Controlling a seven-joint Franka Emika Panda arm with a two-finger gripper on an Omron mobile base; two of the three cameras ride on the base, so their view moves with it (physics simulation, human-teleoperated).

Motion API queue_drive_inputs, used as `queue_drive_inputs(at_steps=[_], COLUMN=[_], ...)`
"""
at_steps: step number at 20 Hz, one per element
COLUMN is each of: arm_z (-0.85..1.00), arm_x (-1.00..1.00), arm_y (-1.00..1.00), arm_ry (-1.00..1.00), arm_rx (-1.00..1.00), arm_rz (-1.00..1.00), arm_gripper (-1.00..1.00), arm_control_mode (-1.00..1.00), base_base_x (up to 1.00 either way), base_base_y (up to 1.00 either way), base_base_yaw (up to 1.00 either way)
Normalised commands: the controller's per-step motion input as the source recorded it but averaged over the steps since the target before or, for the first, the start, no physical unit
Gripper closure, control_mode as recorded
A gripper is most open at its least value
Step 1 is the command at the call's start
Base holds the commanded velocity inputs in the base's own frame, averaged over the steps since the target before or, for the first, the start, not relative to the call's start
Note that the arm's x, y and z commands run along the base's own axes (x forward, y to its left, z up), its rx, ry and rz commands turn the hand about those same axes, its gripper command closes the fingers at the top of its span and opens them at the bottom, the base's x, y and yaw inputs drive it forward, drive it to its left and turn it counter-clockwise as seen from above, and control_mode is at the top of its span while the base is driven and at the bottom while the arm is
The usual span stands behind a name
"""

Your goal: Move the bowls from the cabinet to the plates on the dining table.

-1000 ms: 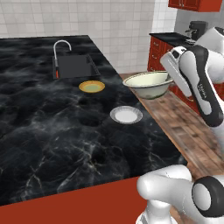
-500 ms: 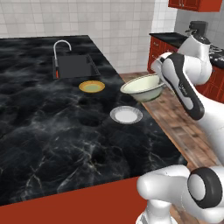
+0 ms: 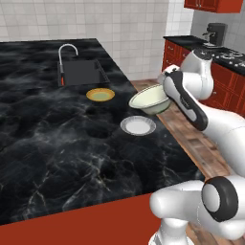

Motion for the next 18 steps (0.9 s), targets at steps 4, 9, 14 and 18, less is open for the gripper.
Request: queue_drive_inputs(at_steps=[4, 9, 14, 18], arm_z=[-0.29, -0.14, -0.1, -0.14], arm_x=[0.48, 0.49, 0.49, 0.27], arm_y=[0.03, 0.0, 0.0, 0.0], arm_ry=[0.0, 0.01, 0.04, 0.1], arm_rx=[-0.04, -0.01, 0.0, 0.0], arm_rz=[0.0, 0.0, 0.0, 0.0], arm_gripper=[1.0, 1.0, 1.0, 1.0], arm_control_mode=[-1.0, -1.0, -1.0, -1.0], base_base_x=[0.0, 0.0, 0.0, 0.0], base_base_y=[0.0, 0.0, 0.0, 0.0], base_base_yaw=[0.0, 0.0, 0.0, 0.0])
